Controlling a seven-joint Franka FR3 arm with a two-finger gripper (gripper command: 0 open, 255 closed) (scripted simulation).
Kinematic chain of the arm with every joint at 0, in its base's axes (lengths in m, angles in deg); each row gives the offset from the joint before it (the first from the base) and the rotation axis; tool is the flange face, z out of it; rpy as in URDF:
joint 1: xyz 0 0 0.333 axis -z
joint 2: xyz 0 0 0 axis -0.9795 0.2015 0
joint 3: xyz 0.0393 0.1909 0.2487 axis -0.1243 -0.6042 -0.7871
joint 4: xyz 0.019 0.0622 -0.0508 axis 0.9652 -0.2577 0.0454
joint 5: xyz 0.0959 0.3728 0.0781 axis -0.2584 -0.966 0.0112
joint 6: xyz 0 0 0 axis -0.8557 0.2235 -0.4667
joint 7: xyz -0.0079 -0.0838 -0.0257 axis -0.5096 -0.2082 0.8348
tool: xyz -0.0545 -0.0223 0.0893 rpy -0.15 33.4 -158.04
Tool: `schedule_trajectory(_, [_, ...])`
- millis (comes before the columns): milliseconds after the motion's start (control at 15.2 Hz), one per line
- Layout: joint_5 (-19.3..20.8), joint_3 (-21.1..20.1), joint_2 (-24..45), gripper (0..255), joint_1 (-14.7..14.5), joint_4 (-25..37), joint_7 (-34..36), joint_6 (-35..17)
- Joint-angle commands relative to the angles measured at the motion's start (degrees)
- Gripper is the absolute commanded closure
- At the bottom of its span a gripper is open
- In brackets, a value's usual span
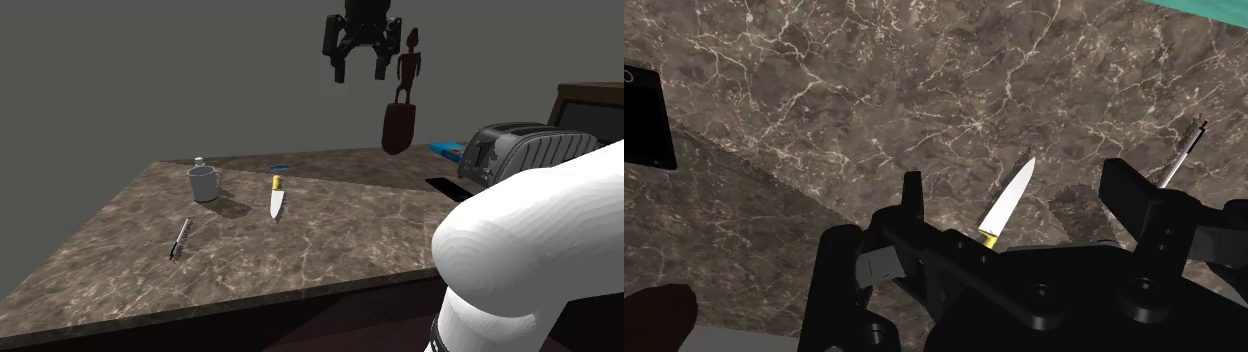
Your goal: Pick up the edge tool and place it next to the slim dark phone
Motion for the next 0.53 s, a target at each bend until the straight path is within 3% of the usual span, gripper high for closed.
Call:
schedule_trajectory(0, [0.00, 0.00, 0.00, 0, 0.00, 0.00, 0.00, 0.00])
schedule_trajectory(462, [-0.18, 1.15, 10.48, 0, -0.50, -2.36, -0.80, -12.68])
